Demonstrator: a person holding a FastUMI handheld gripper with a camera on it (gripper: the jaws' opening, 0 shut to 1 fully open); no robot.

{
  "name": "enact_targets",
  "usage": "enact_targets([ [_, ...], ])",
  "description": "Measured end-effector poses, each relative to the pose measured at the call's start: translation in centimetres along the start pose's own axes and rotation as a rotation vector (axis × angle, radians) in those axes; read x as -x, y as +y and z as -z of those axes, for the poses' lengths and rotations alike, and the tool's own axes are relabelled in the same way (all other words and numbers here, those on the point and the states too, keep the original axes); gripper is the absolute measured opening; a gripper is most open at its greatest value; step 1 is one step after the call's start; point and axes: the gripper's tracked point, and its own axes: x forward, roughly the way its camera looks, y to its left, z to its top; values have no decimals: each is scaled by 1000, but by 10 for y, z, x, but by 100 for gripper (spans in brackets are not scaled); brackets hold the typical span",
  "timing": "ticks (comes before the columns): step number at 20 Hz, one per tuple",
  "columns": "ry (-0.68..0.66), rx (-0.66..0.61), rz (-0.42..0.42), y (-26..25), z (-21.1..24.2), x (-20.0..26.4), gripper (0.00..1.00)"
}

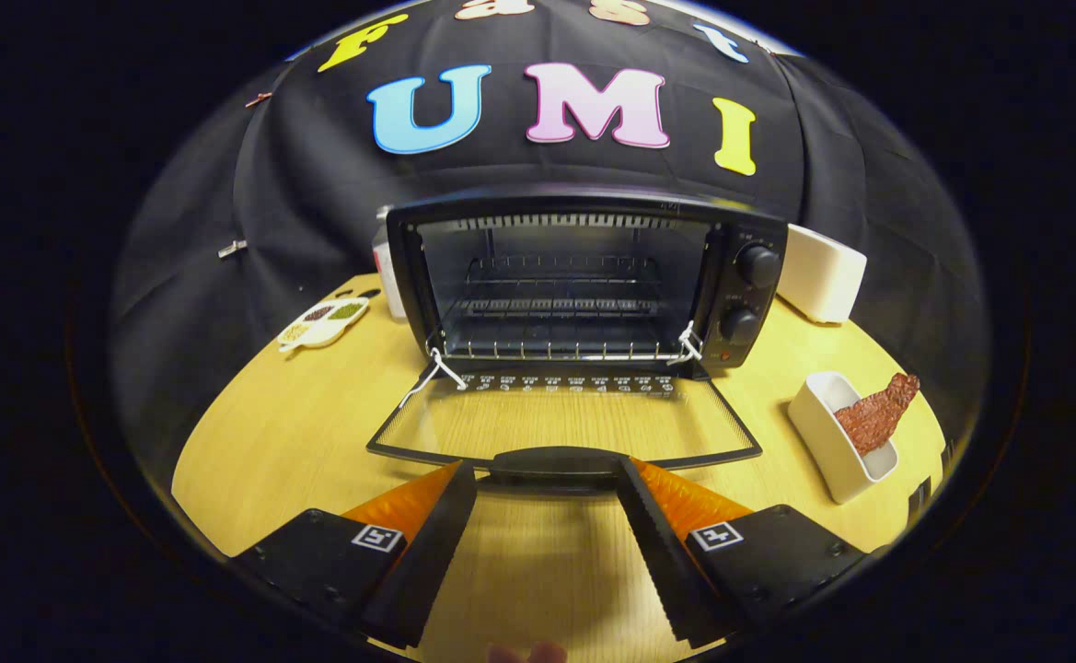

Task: Open the toaster oven, put the food inside, and close the toaster oven door.

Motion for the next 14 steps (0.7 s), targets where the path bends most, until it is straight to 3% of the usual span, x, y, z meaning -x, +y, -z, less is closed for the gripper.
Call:
enact_targets([
  [3,88,31,-22,2,23,2,97],
  [6,91,26,-30,-11,19,21,98],
  [14,-2,25,-1,-151,-62,91,97],
])
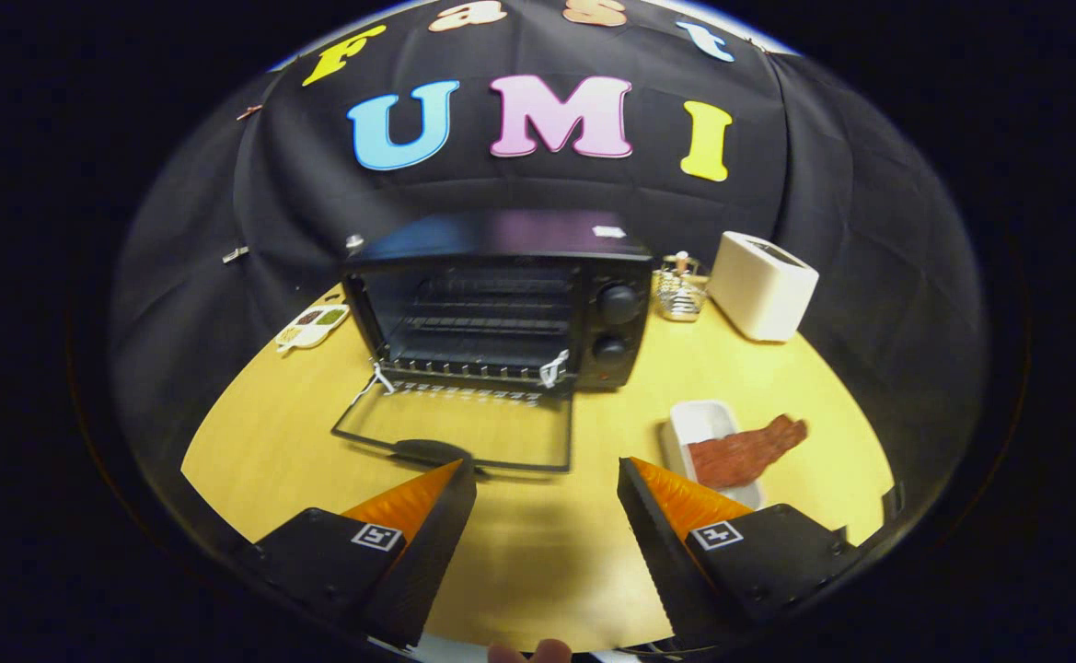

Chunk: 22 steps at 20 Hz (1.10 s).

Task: Open the toaster oven, put the food inside, and close the toaster oven door.

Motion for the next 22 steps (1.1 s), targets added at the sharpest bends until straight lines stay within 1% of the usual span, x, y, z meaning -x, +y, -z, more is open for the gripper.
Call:
enact_targets([
  [2,14,-4,-11,-36,-7,10,97],
  [5,98,-36,-61,-79,-3,14,98],
  [7,152,-84,-85,-109,-1,15,99],
  [9,198,-127,-107,-139,-2,11,99],
  [13,283,-229,-134,-188,1,-11,99],
  [15,353,-248,-178,-194,16,-27,98],
  [17,424,-257,-242,-189,32,-39,97],
  [19,493,-265,-283,-185,48,-51,96],
  [21,526,-259,-321,-180,54,-62,91],
  [22,530,-271,-332,-178,53,-67,85],
])
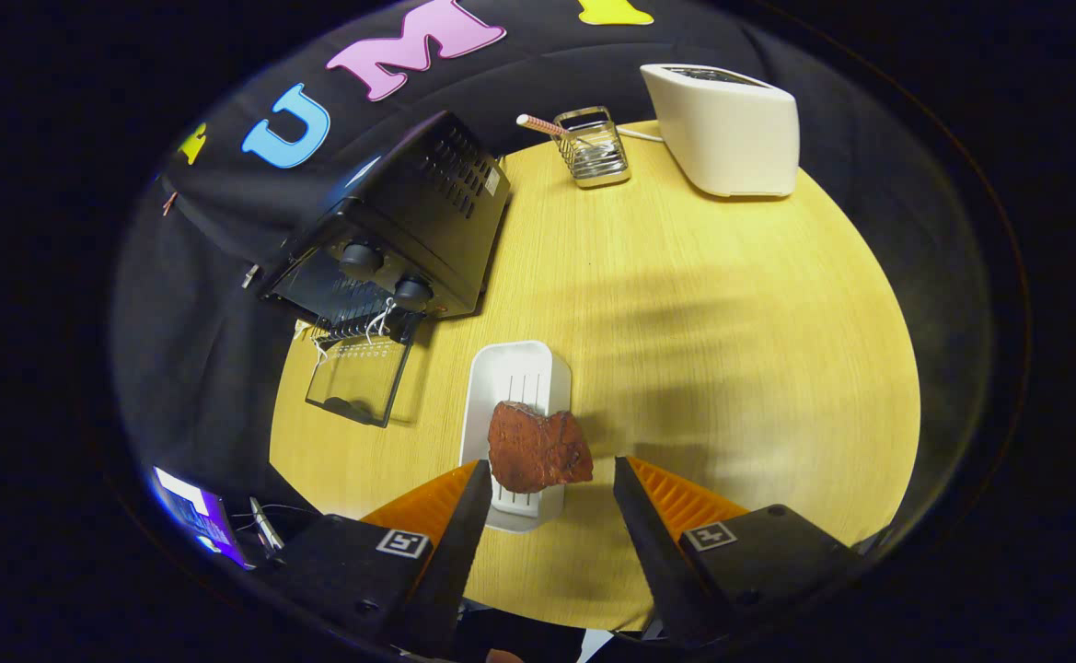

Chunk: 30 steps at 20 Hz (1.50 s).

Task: Open the toaster oven, put the food inside, and close the toaster oven door.

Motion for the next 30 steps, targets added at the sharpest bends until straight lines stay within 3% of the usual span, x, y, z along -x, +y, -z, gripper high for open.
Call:
enact_targets([
  [5,32,-79,-73,-1,-11,-20,73],
  [9,75,-105,-116,1,-11,-23,45],
  [10,77,-102,-124,0,-11,-23,32],
  [12,74,-116,-148,5,-15,-20,23],
  [17,83,-123,-156,20,-12,-7,19],
  [22,-54,-161,-164,47,-30,29,19],
  [26,-162,-189,-228,96,-38,44,19],
  [30,-205,-195,-311,159,-35,31,18],
])
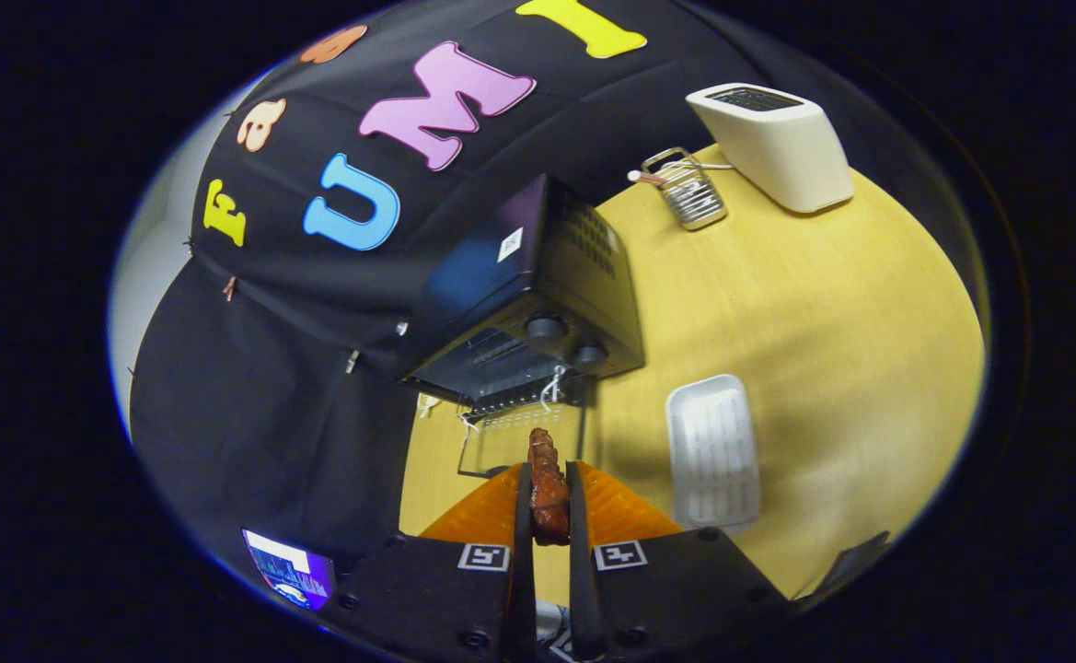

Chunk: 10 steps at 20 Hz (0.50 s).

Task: Open the toaster oven, put the food inside, and close the toaster oven door.

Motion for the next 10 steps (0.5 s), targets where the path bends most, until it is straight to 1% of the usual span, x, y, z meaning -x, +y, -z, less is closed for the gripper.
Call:
enact_targets([
  [3,-15,-18,-47,35,17,-29,18],
  [6,-24,-39,-59,54,31,-64,18],
  [10,-93,-74,-79,73,18,-97,19],
])
